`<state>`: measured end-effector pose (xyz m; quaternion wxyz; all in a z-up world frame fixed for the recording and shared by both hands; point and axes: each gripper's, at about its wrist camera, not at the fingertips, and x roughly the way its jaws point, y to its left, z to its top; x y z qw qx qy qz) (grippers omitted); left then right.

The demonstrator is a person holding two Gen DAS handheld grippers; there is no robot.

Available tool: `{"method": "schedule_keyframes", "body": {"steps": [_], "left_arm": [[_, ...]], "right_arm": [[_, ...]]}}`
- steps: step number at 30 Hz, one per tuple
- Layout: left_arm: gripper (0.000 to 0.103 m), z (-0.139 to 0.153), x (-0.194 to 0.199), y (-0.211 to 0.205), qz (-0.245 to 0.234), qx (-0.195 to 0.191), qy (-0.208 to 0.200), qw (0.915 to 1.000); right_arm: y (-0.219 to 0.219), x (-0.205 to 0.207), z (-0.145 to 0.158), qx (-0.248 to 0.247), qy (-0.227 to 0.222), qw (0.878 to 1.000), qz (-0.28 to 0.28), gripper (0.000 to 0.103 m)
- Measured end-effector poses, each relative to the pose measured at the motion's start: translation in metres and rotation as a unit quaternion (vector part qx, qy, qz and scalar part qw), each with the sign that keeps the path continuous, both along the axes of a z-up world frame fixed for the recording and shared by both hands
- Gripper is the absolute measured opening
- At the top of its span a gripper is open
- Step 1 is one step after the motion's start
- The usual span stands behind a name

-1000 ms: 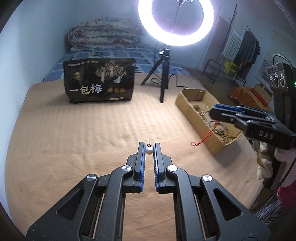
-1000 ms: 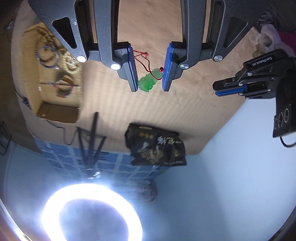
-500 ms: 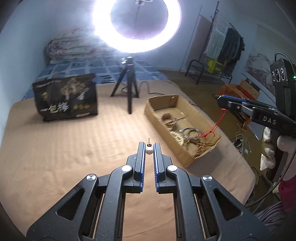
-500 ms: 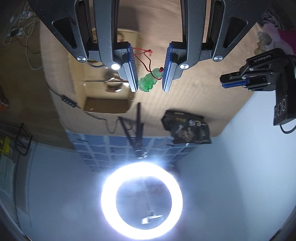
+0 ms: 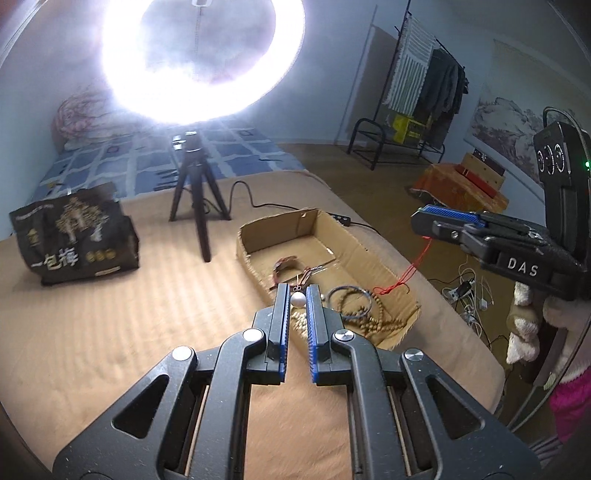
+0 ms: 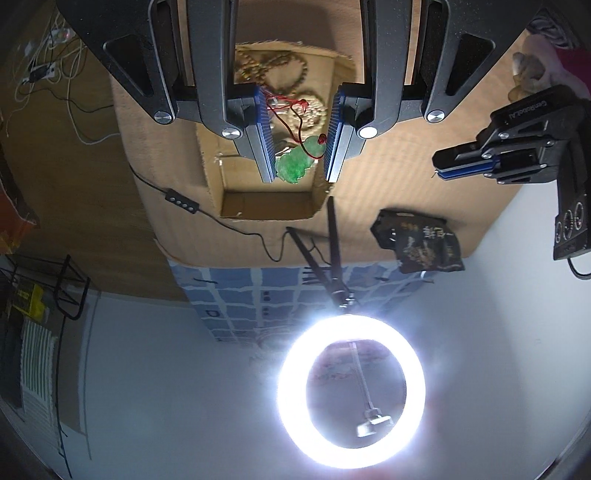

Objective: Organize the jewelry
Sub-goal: 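Carry earring and jade pendant into the cardboard box and open both tools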

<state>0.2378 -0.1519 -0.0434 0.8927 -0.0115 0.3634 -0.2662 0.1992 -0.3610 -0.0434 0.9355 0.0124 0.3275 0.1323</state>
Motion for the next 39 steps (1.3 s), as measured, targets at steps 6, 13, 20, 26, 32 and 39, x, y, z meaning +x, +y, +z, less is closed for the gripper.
{"method": "schedule_keyframes", "body": {"steps": [6, 13, 20, 26, 32, 39], "left_arm": [[0.007, -0.017, 0.02, -0.029, -0.007, 0.004, 0.013, 0.9999], [0.007, -0.037, 0.039, -0.048, -0.006, 0.01, 0.023, 0.9997], [0.007, -0.051, 0.053, -0.061, -0.004, 0.019, 0.031, 0.9993], [0.007, -0.057, 0.058, -0.069, -0.005, 0.021, 0.036, 0.9991], [0.007, -0.059, 0.056, -0.073, -0.008, 0.03, 0.034, 0.9989], [0.037, -0.059, 0.052, -0.076, -0.016, 0.035, 0.028, 0.9989]], "right_arm": [[-0.013, 0.02, -0.018, 0.003, 0.018, 1.0, -0.013, 0.025], [-0.022, 0.047, -0.046, -0.004, 0.046, 0.999, -0.025, 0.025], [-0.027, 0.065, -0.069, -0.001, 0.067, 0.997, -0.033, 0.025], [-0.032, 0.074, -0.08, -0.001, 0.076, 0.996, -0.04, 0.025], [-0.035, 0.079, -0.082, 0.008, 0.079, 0.996, -0.05, 0.026], [-0.037, 0.079, -0.081, 0.007, 0.076, 0.995, -0.063, 0.059]]}}
